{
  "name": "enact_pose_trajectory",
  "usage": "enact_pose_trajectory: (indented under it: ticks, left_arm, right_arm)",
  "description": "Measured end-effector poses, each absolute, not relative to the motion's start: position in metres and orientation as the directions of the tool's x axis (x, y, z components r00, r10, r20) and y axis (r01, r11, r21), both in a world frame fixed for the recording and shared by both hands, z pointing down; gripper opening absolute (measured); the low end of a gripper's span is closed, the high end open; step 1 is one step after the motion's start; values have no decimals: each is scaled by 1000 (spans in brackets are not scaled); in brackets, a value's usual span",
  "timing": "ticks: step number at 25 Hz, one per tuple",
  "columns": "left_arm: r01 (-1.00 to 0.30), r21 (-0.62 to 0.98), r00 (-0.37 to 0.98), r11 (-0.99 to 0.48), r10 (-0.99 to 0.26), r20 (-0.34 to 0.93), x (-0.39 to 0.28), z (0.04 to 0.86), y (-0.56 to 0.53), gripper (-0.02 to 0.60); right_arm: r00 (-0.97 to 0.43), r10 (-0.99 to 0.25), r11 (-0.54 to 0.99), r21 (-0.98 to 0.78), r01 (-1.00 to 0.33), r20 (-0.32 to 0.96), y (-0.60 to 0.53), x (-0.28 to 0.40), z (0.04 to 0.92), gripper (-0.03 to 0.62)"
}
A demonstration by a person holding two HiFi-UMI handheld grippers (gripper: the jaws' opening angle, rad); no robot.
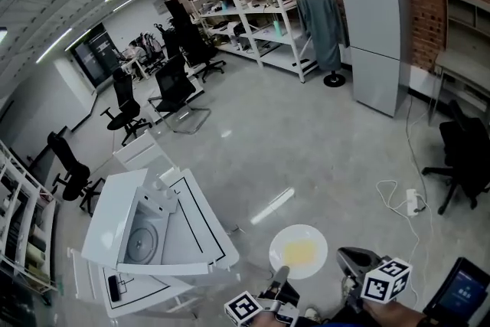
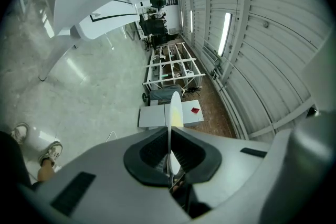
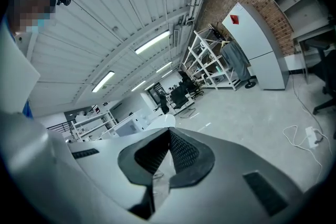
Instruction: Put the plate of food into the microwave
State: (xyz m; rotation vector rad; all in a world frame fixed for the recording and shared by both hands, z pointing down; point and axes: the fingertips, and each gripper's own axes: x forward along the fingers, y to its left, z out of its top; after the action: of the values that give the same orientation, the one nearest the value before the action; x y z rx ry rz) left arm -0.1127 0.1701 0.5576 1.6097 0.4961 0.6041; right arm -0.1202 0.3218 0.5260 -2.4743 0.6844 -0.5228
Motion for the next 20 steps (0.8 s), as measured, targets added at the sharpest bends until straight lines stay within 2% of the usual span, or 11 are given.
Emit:
enact_pose_trajectory:
  ticks: [12, 20]
  left_arm:
    - [-53, 991, 884, -125, 455, 105, -61, 555, 197, 15]
    - [-81, 988, 932, -130, 341, 121, -46, 563, 205, 15]
  right_arm:
    - [667, -718, -638, -574, -514, 199, 345, -37, 521, 2]
    - [569, -796, -563, -601, -568, 207, 346, -7, 533, 2]
